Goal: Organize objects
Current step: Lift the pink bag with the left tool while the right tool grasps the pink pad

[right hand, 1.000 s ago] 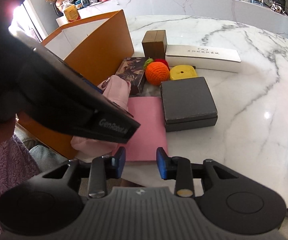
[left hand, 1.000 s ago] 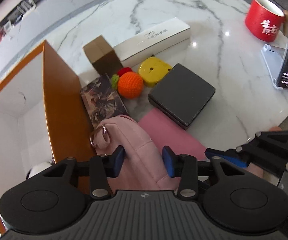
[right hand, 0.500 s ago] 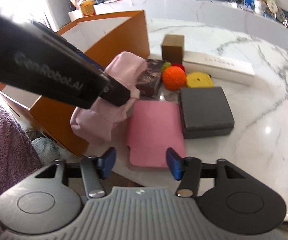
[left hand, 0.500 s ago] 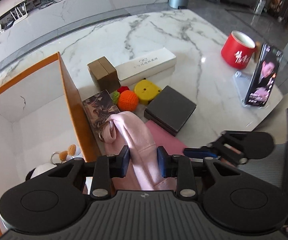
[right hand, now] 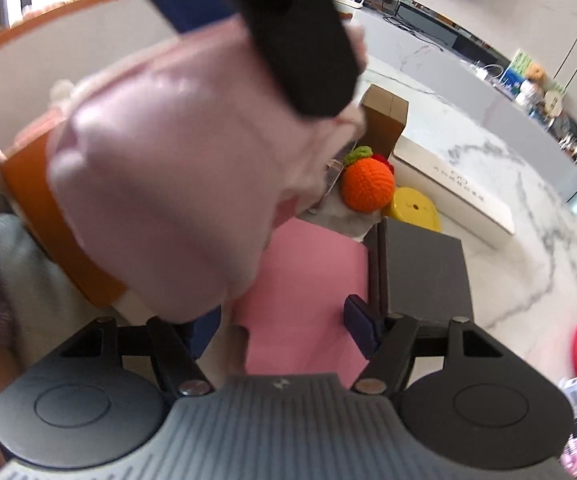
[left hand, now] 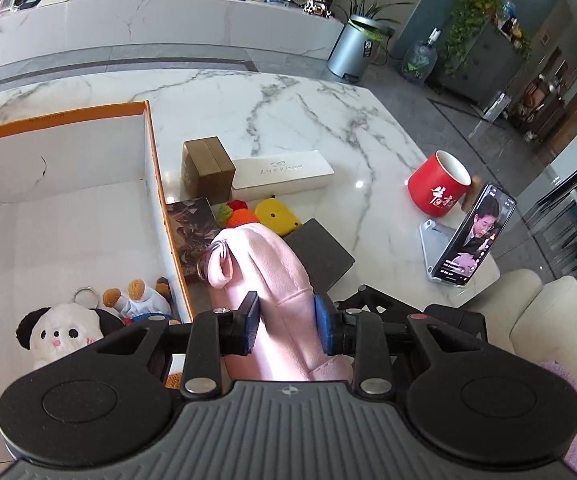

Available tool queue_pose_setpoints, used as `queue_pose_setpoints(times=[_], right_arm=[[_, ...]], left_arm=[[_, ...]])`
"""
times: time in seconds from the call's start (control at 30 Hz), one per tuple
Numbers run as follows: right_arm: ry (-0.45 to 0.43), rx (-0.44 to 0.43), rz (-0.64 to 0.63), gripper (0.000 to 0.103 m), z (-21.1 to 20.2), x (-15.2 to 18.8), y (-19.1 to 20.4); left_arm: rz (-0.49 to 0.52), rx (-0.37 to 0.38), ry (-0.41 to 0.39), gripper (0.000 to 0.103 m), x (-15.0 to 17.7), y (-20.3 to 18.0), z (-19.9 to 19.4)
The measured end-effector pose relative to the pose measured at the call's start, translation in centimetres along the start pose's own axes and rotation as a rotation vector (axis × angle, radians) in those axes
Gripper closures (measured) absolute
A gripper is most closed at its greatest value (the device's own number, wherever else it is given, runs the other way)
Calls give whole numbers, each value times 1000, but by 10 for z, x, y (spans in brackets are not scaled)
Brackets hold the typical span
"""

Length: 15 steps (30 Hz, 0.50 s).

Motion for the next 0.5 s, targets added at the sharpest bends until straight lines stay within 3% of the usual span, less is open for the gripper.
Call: queue_pose_setpoints(times=[0.17, 0.27, 0.33, 0.5], right_arm=[[14, 14, 2, 44, -4, -1, 3], [4, 23, 16, 59, -12, -1, 8], [-4, 23, 48, 68, -22, 0, 7], [-40, -12, 196, 78, -49, 5, -7]], left_arm=[[-23, 37, -12, 69, 3, 4, -1], [-27, 52, -24, 69, 5, 5, -5], [-31, 64, -29, 69, 6, 5, -7], [-44, 93, -42, 69, 10, 3, -9]])
Point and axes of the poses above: each gripper's, at about its wrist camera, not at the fingertips, and z roughly the way its jaws point, y to its left, x to its underside, the point moved 2 cm from there along z, roughly the way its jaws point, and after that the axes turned 12 degrees about -x, right-handed, at the moved point
